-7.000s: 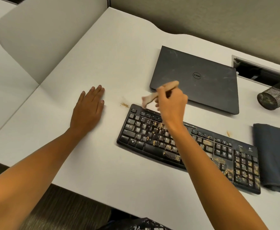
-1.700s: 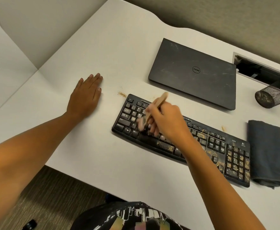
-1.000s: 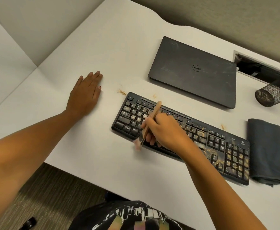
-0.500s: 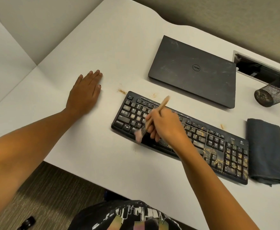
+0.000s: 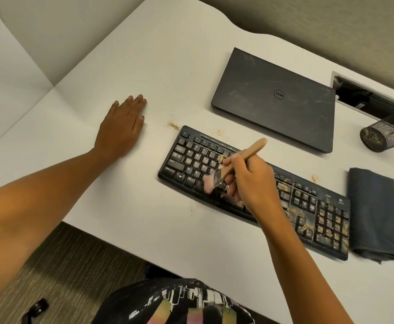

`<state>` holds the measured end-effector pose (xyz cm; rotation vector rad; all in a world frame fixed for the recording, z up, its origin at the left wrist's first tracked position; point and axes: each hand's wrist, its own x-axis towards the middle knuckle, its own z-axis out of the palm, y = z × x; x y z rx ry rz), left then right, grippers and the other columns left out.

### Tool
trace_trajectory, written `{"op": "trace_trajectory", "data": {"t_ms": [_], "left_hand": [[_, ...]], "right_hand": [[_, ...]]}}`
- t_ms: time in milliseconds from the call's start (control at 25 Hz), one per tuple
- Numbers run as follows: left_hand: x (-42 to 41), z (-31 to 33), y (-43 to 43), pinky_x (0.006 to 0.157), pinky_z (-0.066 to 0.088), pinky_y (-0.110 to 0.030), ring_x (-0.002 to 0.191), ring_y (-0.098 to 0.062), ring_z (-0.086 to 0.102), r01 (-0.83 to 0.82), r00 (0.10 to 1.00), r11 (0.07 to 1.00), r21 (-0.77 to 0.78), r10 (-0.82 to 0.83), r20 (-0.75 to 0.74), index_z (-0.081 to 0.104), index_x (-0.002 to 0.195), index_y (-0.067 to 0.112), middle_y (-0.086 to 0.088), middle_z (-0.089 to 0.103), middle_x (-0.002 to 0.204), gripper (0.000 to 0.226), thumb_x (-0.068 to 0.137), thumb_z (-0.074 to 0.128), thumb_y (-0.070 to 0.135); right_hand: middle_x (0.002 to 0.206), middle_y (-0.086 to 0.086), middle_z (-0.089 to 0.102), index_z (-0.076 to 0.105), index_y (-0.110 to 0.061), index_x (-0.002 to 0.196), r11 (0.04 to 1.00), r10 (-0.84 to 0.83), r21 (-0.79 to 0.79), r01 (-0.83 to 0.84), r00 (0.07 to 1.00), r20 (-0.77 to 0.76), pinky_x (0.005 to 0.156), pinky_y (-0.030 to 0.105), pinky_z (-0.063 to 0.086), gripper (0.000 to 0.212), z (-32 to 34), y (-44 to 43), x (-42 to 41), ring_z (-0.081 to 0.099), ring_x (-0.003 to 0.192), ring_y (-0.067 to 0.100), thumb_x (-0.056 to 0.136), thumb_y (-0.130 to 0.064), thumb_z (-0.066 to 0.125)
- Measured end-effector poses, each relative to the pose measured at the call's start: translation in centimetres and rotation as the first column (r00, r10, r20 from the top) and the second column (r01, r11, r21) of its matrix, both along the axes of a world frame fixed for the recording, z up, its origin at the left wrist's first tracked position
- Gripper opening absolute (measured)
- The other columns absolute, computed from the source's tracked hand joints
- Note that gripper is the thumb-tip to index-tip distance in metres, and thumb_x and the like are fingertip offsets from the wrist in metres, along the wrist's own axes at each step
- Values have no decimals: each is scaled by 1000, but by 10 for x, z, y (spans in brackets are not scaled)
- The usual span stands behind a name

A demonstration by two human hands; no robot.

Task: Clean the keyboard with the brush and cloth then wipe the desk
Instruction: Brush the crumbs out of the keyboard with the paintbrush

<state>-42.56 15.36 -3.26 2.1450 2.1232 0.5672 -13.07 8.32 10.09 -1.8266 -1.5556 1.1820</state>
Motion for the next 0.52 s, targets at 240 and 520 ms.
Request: {"op": "trace_trajectory", "data": {"t_ms": [240,520], "left_hand": [[1,0,0,119,10,-35,146,-20,27,-3,1000,1000,2,3,4,37,150,13,-3,35,156,53,101,24,29],[0,0,1,120,8,-35,147,-19,26,1,1000,1000,-9,-1,9,36,150,13,-2,33,157,53,101,23,29]], "right_hand": [[70,7,63,61,-9,89,997,39,-63,-35,998,58,42,17,42,30,-2,1,-2,55,46,10,102,-22,37],[74,-8,63,65,-13,94,971,217,73,-228,966,139,62,31,54,30,1,-6,-8,60,62,5,102,-28,41]]}}
